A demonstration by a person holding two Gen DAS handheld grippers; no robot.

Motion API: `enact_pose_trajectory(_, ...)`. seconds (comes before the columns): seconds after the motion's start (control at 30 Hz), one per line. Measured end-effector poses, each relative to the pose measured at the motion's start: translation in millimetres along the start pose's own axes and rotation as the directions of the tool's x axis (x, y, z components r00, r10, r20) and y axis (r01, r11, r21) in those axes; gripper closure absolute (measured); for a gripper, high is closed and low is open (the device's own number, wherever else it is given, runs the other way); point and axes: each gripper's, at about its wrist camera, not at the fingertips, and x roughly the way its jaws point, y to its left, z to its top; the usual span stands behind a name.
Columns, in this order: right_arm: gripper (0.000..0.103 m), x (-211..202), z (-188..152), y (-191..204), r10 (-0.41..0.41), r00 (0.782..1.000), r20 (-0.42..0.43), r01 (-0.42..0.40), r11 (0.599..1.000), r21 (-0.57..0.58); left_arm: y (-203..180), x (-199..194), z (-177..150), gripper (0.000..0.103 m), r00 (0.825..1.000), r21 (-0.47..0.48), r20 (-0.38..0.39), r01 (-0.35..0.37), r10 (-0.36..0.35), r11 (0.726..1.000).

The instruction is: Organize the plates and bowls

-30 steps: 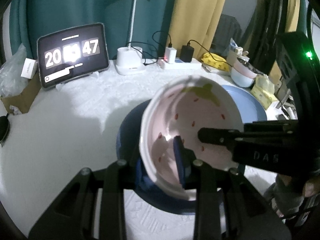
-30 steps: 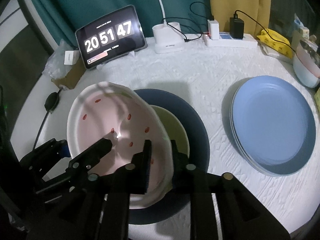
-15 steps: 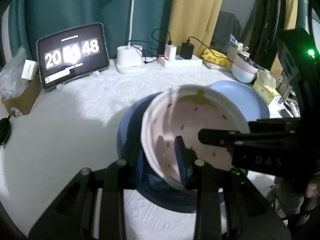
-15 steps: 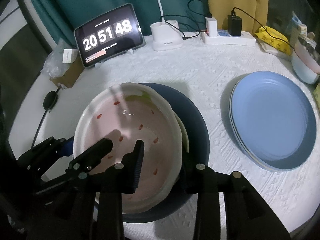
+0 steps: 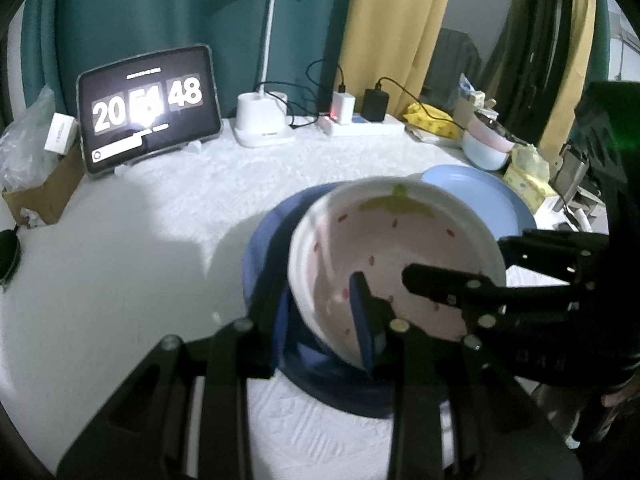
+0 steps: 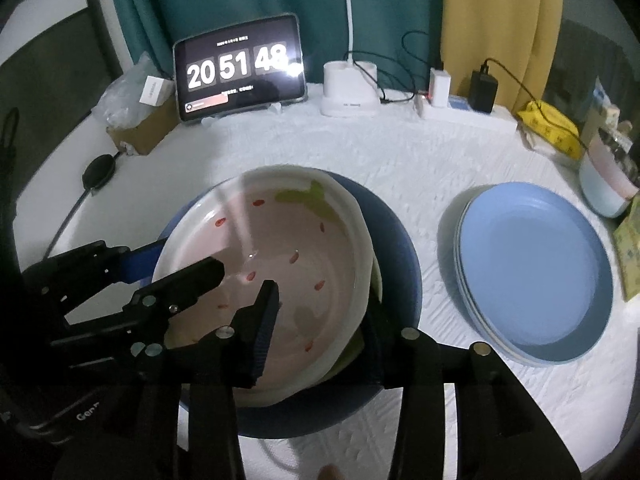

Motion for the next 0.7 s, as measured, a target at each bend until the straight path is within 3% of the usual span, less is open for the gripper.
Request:
enact_pose_trajectory(0.13, 0.049, -4.6, 2.3, 0.5, 0.014, 1.000, 0.018, -0.014, 1.000, 0.008, 4.2, -2.5, 0.2, 0.072, 1.000, -0.013, 0.004, 0.005, -0.005, 1.000)
enact_pose_trajectory(0.23, 0.038, -10.2, 4.5, 1.8, -0.027, 0.999, 0.039, 0.027, 1.000, 0.000, 6.0, -4.6, 0.1, 0.072, 1.000, -0.013, 0.011, 0.007, -0.007, 1.000)
enact_pose_trajectory(0.33, 0.037, -14.7, 5.0, 0.0, -0.028, 0.998, 0.051, 0.028, 1.000, -0.002, 5.9, -5.3, -1.2, 0.072, 1.000, -0.012, 0.014, 0.008, -0.008, 1.000)
enact_pose_trajectory(0.53, 0.037, -12.7, -2.0, 0.9, -0.120, 0.991, 0.063, 0.123, 0.992, -0.041, 6.7, -14.2, -1.4, 0.069, 0.999, -0.018, 0.042, 0.013, -0.012, 1.000)
enact_pose_trajectory(0.7, 0.037, -17.5, -5.1, -8.0, -0.135, 0.988, 0.077, 0.136, 0.991, -0.003, 9.6, -31.5, -3.0, 0.060, 0.992, 0.007, 0.126, 0.006, -0.007, 1.000)
